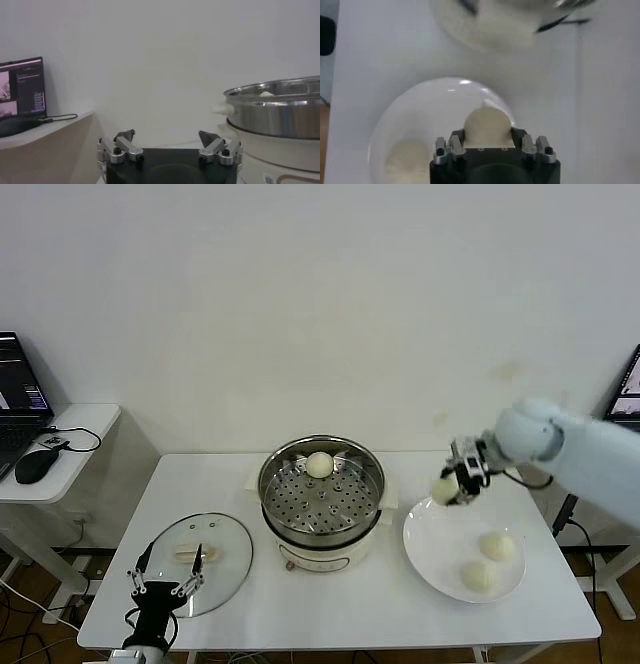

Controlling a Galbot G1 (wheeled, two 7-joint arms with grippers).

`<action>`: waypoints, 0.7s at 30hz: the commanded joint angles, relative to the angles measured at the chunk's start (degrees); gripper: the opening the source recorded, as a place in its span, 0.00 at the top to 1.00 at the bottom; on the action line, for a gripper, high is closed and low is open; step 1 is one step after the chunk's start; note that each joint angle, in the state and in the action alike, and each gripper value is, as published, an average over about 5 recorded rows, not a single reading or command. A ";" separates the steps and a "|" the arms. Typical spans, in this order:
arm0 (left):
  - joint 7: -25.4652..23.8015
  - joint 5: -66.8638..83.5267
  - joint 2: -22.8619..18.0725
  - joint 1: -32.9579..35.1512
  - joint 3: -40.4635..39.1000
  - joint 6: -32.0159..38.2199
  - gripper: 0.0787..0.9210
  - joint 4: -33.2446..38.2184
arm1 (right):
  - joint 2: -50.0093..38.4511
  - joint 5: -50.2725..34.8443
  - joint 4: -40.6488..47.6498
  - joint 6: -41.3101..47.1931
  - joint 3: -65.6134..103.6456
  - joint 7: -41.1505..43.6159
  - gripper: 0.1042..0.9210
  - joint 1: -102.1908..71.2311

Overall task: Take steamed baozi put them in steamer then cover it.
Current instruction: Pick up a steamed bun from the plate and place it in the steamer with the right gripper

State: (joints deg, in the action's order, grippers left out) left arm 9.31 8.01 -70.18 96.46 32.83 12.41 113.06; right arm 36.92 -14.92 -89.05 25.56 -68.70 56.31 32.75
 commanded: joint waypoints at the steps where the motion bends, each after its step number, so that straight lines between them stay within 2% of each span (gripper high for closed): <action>1: -0.01 0.19 0.50 -0.27 0.07 0.01 0.12 -0.16 | 12.95 -14.44 -0.24 4.55 -8.25 -3.46 0.39 15.68; 8: 0.00 0.71 0.86 -0.41 0.95 0.06 0.12 -0.28 | 24.94 -18.39 4.65 9.33 -5.90 -8.05 0.39 7.70; 21: 0.05 0.82 1.24 -0.28 2.08 0.26 0.12 0.70 | 39.45 -13.89 20.68 9.24 -3.76 -8.46 0.39 -4.86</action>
State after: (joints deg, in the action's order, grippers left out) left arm 9.33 8.86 -68.83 96.21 34.82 12.61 113.46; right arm 65.34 -28.02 -77.67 33.30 -72.42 49.32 33.50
